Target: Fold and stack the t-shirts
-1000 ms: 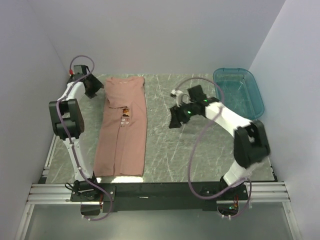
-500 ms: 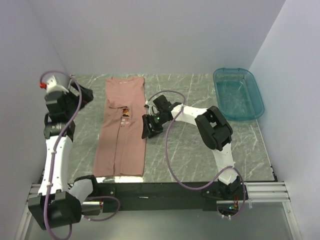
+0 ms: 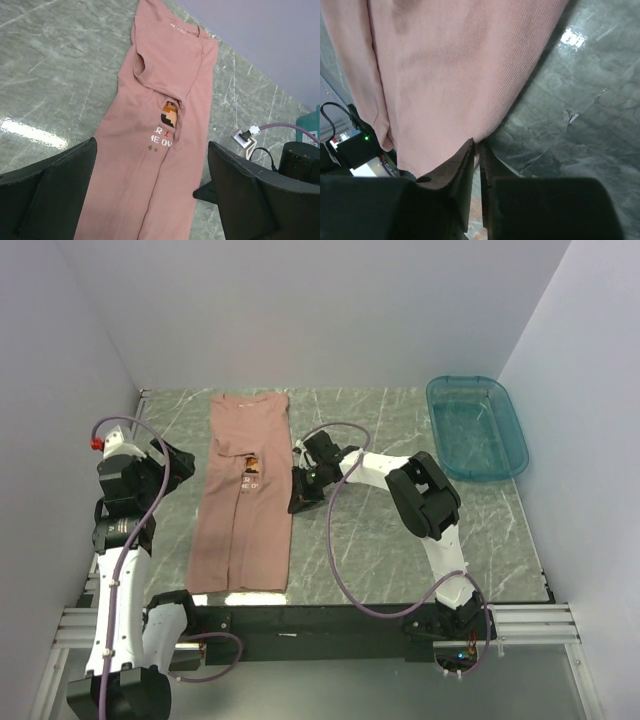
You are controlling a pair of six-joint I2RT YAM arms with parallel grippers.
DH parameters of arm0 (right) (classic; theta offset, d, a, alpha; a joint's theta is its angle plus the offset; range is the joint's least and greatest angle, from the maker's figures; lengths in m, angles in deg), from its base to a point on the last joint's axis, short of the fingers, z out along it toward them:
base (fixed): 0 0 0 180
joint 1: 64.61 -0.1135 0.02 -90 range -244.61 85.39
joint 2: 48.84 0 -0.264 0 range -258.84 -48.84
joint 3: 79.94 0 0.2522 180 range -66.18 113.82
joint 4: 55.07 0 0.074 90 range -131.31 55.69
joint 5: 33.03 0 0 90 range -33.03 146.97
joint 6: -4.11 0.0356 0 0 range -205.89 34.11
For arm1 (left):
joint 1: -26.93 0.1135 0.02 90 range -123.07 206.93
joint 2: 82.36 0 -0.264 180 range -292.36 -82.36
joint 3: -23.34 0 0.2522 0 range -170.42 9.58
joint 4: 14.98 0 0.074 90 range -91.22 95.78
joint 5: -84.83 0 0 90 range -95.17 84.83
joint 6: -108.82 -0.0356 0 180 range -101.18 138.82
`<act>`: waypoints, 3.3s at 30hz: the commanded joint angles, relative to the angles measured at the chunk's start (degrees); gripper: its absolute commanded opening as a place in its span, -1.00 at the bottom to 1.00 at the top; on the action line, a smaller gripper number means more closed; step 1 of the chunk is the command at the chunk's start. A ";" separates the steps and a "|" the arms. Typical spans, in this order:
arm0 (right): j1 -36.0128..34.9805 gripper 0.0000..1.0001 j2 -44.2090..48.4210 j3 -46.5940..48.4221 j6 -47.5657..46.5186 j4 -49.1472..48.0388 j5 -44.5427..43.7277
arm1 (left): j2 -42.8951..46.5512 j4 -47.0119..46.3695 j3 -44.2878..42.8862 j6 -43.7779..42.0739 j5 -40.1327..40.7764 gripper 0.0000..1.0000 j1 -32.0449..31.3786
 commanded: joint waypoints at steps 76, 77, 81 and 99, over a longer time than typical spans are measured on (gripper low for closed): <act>29.71 0.61 61.07 -40.08 -113.33 30.70 18.60 | -38.39 -9.00 0.66 -23.92 29.67 0.02 -97.25; 29.71 0.61 61.07 -39.99 -113.32 30.87 18.43 | -39.26 -8.65 0.48 -23.92 29.50 0.02 -97.25; 29.71 0.60 61.60 -39.73 -113.06 30.70 17.11 | -41.11 -7.16 -0.48 -23.57 29.15 0.02 -97.33; 29.10 0.56 66.26 -42.26 -126.14 40.27 9.03 | -48.77 -1.53 -5.50 -19.62 32.93 -0.75 -97.60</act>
